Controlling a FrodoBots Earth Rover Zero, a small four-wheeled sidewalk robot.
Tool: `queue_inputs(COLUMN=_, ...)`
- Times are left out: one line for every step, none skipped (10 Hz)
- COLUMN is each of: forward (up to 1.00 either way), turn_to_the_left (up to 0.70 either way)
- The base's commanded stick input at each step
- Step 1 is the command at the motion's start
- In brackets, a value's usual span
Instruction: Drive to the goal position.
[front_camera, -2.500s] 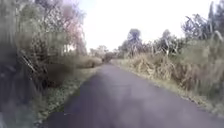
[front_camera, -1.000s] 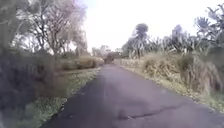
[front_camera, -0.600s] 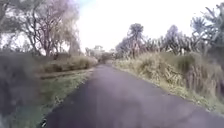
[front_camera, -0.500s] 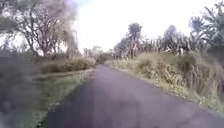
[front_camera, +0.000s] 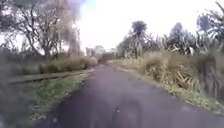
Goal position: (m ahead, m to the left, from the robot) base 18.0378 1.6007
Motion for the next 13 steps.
queue_inputs(forward=0.85, turn_to_the_left=0.00)
queue_inputs(forward=0.85, turn_to_the_left=0.00)
queue_inputs(forward=0.85, turn_to_the_left=0.00)
queue_inputs(forward=0.85, turn_to_the_left=0.00)
queue_inputs(forward=0.85, turn_to_the_left=0.00)
queue_inputs(forward=0.85, turn_to_the_left=-0.02)
queue_inputs(forward=0.85, turn_to_the_left=-0.34)
queue_inputs(forward=0.85, turn_to_the_left=-0.34)
queue_inputs(forward=0.85, turn_to_the_left=-0.34)
queue_inputs(forward=0.85, turn_to_the_left=-0.25)
queue_inputs(forward=0.85, turn_to_the_left=-0.03)
queue_inputs(forward=0.85, turn_to_the_left=0.00)
queue_inputs(forward=0.85, turn_to_the_left=0.00)
